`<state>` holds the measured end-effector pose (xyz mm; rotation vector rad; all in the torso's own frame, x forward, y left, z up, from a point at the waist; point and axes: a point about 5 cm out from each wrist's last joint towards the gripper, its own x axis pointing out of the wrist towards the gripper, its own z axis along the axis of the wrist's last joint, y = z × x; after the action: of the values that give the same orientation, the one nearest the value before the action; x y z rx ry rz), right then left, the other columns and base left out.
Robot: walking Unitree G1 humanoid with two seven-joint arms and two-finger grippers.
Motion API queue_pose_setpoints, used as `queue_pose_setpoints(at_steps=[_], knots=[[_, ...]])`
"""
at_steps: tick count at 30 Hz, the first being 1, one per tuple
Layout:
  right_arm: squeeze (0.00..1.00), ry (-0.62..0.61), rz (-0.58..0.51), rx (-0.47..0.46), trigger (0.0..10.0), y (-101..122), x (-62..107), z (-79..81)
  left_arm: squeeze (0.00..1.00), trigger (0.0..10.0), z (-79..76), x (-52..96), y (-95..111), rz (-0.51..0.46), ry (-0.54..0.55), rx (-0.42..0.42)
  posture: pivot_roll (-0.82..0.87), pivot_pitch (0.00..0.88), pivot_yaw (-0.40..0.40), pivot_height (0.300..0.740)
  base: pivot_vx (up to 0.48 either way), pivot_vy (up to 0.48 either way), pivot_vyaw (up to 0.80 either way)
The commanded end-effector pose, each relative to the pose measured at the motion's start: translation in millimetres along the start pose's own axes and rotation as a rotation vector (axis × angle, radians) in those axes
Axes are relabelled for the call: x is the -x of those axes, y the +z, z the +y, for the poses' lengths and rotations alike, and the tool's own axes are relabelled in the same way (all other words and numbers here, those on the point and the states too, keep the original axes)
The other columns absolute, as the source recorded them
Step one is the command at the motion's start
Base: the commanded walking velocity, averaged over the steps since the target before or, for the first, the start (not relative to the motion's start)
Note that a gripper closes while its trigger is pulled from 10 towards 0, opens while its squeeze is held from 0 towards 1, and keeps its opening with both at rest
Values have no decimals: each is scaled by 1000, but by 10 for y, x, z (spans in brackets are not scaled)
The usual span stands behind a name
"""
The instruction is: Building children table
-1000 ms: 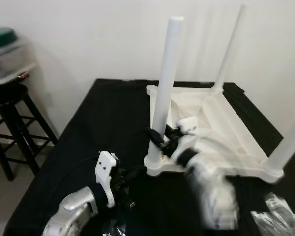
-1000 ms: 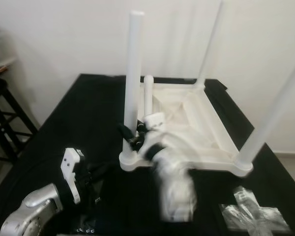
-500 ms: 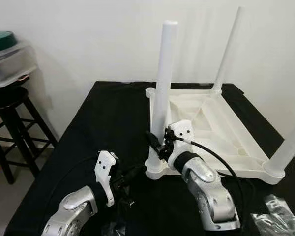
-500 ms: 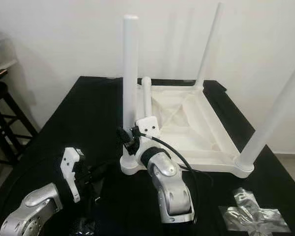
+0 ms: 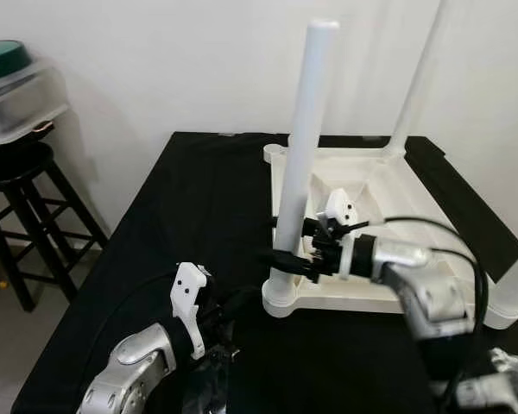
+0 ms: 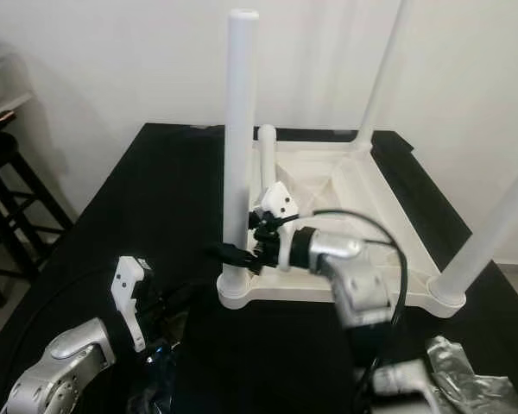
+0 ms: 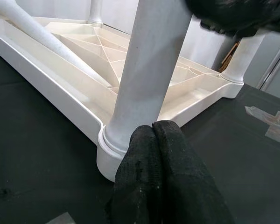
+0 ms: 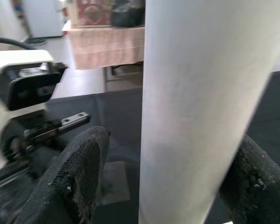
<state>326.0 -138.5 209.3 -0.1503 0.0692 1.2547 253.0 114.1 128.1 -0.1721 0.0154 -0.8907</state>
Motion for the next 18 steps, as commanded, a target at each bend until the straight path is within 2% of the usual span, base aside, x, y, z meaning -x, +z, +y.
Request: queue_pose_setpoints(at_steps=[1,4,6,10,13,15,18], knots=[[0,66,-6,-37,10000,-44,-28,-1,0,10000,7,9,-13,5,6,-6,-55,0,-15,740,0,0,0],[0,63,9,-72,9765,-97,-32,-70,0,10000,4,10,-13,4,7,-7,-51,0,-18,740,0,0,0],[0,55,14,-95,0,-140,-48,-119,0,10000,1,13,-12,4,8,-8,-50,0,-20,740,0,0,0],[0,54,-4,-101,0,-149,-66,-139,0,10000,-1,14,-12,2,9,-8,-50,0,-20,740,0,0,0],[0,0,-1,-79,0,-199,-69,-176,0,10000,-6,16,-10,1,9,-7,-53,0,-21,740,0,0,0],[0,-79,10,-75,0,-259,-52,-181,0,10000,-9,19,-6,-1,9,-7,-57,0,-22,740,0,0,0],[0,-107,14,-73,0,-278,-46,-176,0,10000,-9,21,-5,-1,9,-6,-57,0,-22,740,0,0,0]])
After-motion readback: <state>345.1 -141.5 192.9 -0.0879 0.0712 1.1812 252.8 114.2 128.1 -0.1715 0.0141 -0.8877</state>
